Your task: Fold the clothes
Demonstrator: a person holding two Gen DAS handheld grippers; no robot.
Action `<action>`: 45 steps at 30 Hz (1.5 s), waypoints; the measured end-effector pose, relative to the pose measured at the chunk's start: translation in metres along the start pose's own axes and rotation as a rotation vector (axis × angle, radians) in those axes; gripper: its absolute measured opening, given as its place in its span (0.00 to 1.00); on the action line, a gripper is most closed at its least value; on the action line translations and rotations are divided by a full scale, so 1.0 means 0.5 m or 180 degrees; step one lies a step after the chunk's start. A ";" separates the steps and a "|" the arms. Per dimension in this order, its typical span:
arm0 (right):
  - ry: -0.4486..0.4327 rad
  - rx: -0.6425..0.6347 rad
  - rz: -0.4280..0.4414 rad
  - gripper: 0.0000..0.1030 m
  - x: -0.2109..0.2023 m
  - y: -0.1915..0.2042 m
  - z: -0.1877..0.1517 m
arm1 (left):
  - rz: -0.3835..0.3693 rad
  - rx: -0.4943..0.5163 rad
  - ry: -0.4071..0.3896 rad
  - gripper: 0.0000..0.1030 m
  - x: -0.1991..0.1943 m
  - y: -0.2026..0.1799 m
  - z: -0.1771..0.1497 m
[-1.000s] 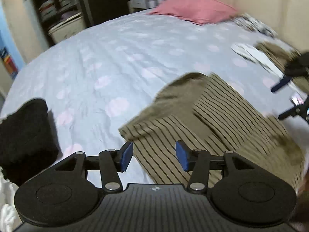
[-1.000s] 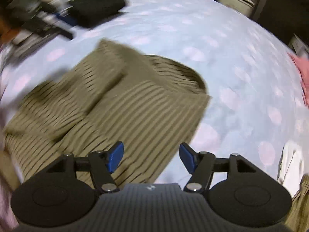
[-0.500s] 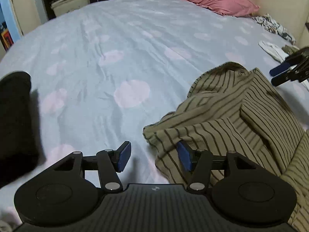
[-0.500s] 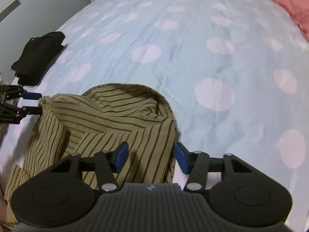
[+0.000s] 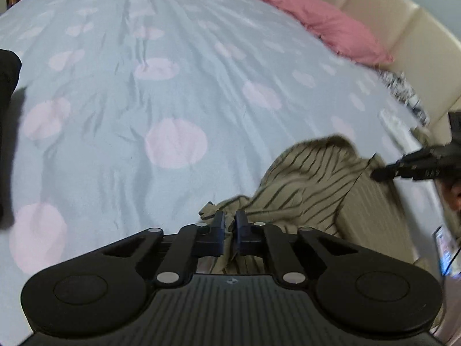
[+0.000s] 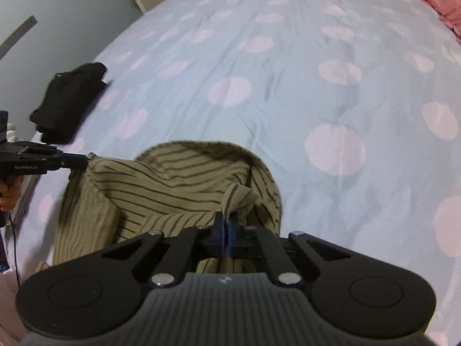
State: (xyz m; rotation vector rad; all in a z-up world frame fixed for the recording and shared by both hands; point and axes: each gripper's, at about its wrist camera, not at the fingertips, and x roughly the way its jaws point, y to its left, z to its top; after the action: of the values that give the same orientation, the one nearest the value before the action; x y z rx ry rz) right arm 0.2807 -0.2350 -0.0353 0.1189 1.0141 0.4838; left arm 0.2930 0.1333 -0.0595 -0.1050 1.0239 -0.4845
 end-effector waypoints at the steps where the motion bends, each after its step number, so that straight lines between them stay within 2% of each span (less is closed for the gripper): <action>1: -0.0042 -0.0029 0.0014 0.02 -0.012 0.005 0.001 | -0.0032 0.0005 -0.0046 0.03 -0.010 -0.004 0.003; 8: -0.0298 -0.0289 0.0166 0.02 -0.107 0.048 -0.015 | -0.0196 0.0223 -0.0356 0.02 -0.108 -0.055 0.007; 14: -0.0546 -0.0645 0.0480 0.02 -0.199 0.102 -0.056 | -0.0332 0.0491 -0.0591 0.02 -0.201 -0.116 -0.025; 20: -0.0813 -0.1063 0.0894 0.02 -0.302 0.158 -0.130 | -0.0521 0.0798 -0.0764 0.02 -0.295 -0.178 -0.083; 24: -0.0789 -0.1318 0.1083 0.02 -0.341 0.176 -0.197 | -0.0622 0.0991 -0.0776 0.02 -0.344 -0.208 -0.137; 33: -0.0235 -0.1498 0.1092 0.03 -0.333 0.150 -0.326 | -0.0664 0.1239 -0.0330 0.02 -0.355 -0.233 -0.282; 40: 0.0247 -0.1512 0.0910 0.03 -0.275 0.128 -0.393 | -0.0648 0.1428 0.0155 0.02 -0.317 -0.254 -0.371; 45: 0.0457 -0.1584 0.0831 0.06 -0.230 0.135 -0.429 | -0.0486 0.1554 0.0515 0.02 -0.253 -0.260 -0.405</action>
State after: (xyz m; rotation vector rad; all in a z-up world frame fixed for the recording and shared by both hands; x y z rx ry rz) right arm 0.0285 -0.2529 -0.0377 -0.2343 0.9945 0.9804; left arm 0.0251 0.1005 -0.0256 0.2975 1.0327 -0.8802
